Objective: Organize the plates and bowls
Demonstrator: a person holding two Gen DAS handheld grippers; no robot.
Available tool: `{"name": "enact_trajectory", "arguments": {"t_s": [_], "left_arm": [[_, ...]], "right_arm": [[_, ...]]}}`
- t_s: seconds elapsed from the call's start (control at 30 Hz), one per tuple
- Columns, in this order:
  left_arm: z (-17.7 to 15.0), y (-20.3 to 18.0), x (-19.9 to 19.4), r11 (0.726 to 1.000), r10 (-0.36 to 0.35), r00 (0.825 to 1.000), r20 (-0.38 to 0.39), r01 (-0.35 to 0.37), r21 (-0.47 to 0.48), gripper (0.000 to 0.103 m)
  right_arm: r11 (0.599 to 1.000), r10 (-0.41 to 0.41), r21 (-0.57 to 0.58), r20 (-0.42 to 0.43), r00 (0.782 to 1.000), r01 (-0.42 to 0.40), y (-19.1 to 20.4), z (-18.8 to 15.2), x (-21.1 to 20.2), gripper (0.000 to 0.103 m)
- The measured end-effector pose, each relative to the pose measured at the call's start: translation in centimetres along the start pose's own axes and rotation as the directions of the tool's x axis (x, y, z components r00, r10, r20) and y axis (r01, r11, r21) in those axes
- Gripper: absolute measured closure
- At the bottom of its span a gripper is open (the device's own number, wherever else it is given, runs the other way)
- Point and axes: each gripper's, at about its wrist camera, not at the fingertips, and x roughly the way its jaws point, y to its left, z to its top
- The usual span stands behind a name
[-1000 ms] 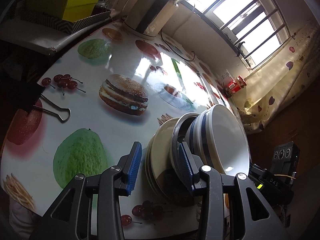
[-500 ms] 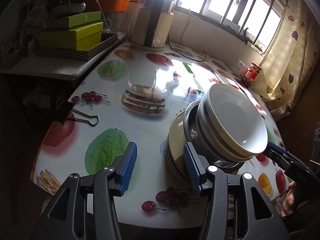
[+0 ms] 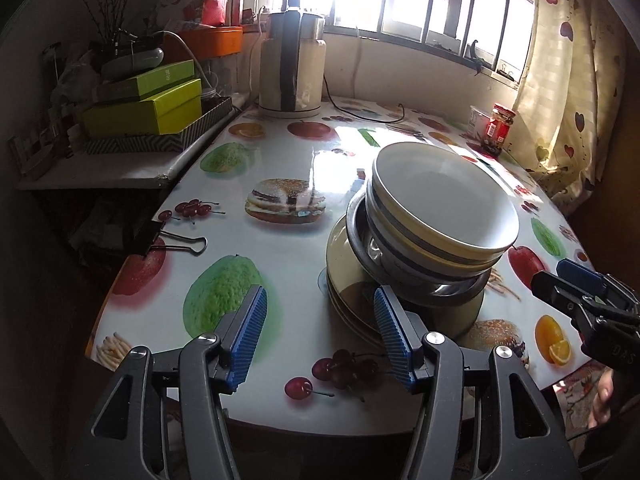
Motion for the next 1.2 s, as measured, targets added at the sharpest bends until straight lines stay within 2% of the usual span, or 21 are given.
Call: {"name": "enact_trajectory", "arguments": {"t_s": [0.1, 0.33, 0.4, 0.47, 0.77, 0.9, 1.0, 1.1, 1.2], "left_arm": [[-0.6, -0.7, -0.1, 0.999, 0.046, 0.999, 0.003, -0.046, 0.028, 0.046], [-1.3, -1.1, -0.1, 0.998, 0.058, 0.998, -0.005, -0.058, 0.032, 0.046], [-1.4, -1.3, -0.2, 0.997, 0.066, 0.998, -0.004, -0.066, 0.037, 0.040], [-1.5, -1.4, -0.3, 0.996, 0.077, 0.997, 0.002, -0.077, 0.040, 0.039], [-1.9, -1.7, -0.5, 0.997, 0.068, 0.998, -0.003, -0.068, 0.038, 0.039], [-1.9, -1.9, -0.4, 0.993, 0.108, 0.994, -0.011, -0.108, 0.044, 0.039], [-2.0, -1.9, -0.4, 0.996, 0.079, 0.997, -0.014, -0.079, 0.030, 0.039], [-2.1, -1.9, -0.3, 0.994, 0.107, 0.994, -0.015, -0.106, 0.034, 0.039], [-2.1, -1.8, -0.3, 0.995, 0.096, 0.995, -0.016, -0.095, 0.028, 0.039]], "right_arm": [[1.000, -0.026, -0.008, -0.013, 1.000, 0.025, 0.3, -0.9, 0.1, 0.024], [0.998, -0.060, 0.000, -0.036, 0.998, 0.060, 0.4, -2.0, 0.4, 0.019], [0.998, -0.064, 0.004, -0.035, 0.997, 0.064, 0.5, -2.3, 0.5, 0.019], [0.998, -0.070, 0.004, -0.035, 0.997, 0.070, 0.5, -2.4, 0.4, 0.019], [0.996, -0.084, 0.009, -0.031, 0.996, 0.085, 0.5, -2.6, 0.4, 0.018], [0.996, -0.085, 0.008, -0.032, 0.996, 0.085, 0.5, -2.6, 0.4, 0.018], [0.996, -0.084, 0.004, -0.032, 0.996, 0.084, 0.6, -2.6, 0.4, 0.018], [0.996, -0.084, 0.005, -0.032, 0.996, 0.084, 0.6, -2.6, 0.4, 0.018], [0.996, -0.084, 0.003, -0.032, 0.996, 0.084, 0.6, -2.6, 0.4, 0.018]]}}
